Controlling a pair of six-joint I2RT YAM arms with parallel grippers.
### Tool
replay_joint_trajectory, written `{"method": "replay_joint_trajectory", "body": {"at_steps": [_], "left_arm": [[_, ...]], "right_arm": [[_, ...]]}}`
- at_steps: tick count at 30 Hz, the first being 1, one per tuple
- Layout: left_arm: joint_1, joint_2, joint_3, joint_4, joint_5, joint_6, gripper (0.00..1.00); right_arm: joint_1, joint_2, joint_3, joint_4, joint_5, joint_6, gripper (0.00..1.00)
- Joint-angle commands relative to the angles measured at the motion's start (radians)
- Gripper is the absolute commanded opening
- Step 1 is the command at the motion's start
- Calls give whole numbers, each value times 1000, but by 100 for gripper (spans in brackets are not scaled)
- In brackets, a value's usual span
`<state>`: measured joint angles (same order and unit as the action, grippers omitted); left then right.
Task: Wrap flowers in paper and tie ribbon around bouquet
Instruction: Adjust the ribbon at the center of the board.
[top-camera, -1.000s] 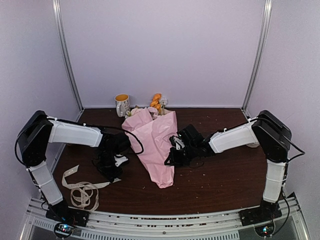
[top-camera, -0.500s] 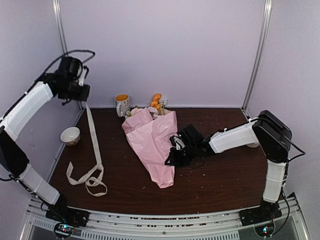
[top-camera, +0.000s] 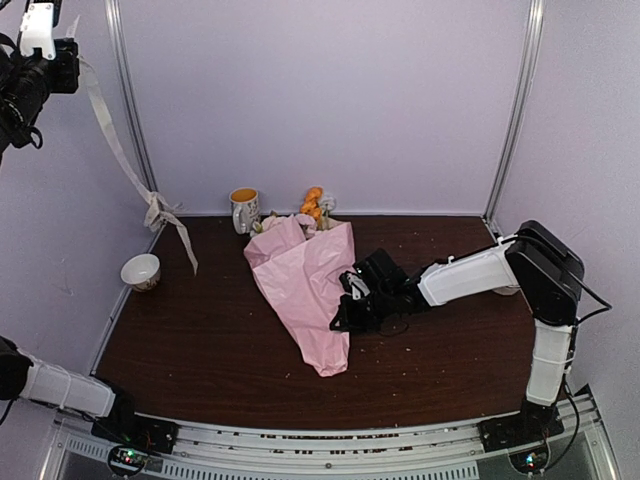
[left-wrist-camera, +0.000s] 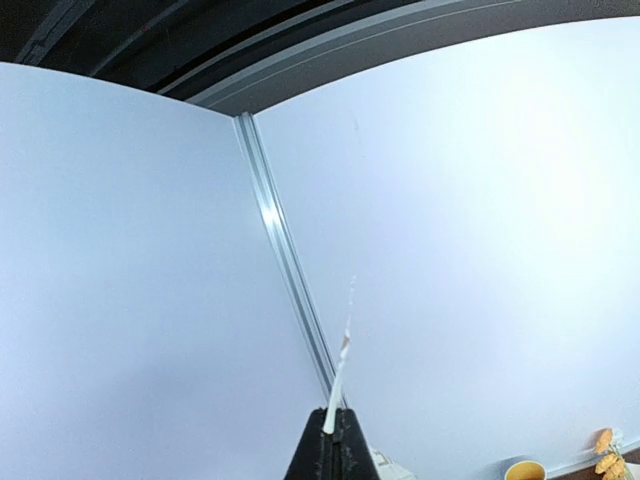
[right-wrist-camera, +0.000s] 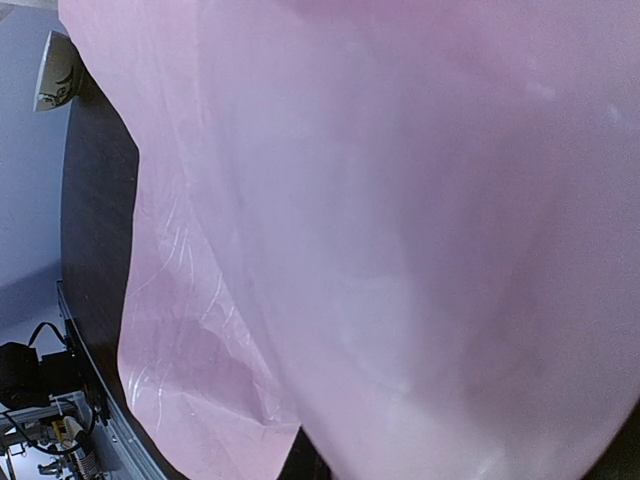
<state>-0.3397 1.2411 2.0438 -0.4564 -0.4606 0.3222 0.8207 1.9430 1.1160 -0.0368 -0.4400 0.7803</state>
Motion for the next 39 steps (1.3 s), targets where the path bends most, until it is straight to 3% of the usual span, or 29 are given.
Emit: {"method": "replay_joint_trajectory", "body": {"at_steps": [1,4,6,8,13,16,19,23,29,35,39], "left_arm": [[-44,8,29,-11,88,120,0],[-180,15,26,-111,187,202,0],[-186,36,0,-177,200,150,0],[-158,59,-87,-209,173,100,0],[7,143,-227,-290,336,-141,0],[7,150,-151,-291,354,-137,0],[8,150,34,-298,333,-105,0],[-11,94,223,-180,306,-51,0],[-73,-82,107,110,246,33,0],[-73,-89,62,158,104,89,0],[-73,-72,61,113,208,74,0]], "right_arm": [[9,-10,24,-45,29,-22,0],[9,-7,23,-44,33,-19,0],[10,-7,24,-42,33,-16,0],[10,-7,24,-39,36,-15,0],[12,-7,29,-50,36,-20,0],[13,-8,32,-66,39,-34,0],[12,-13,27,-68,45,-37,0],[12,-18,16,-57,49,-29,0],[15,-14,15,-58,49,-25,0],[15,-9,27,-68,49,-30,0],[16,-10,29,-70,48,-29,0]]}}
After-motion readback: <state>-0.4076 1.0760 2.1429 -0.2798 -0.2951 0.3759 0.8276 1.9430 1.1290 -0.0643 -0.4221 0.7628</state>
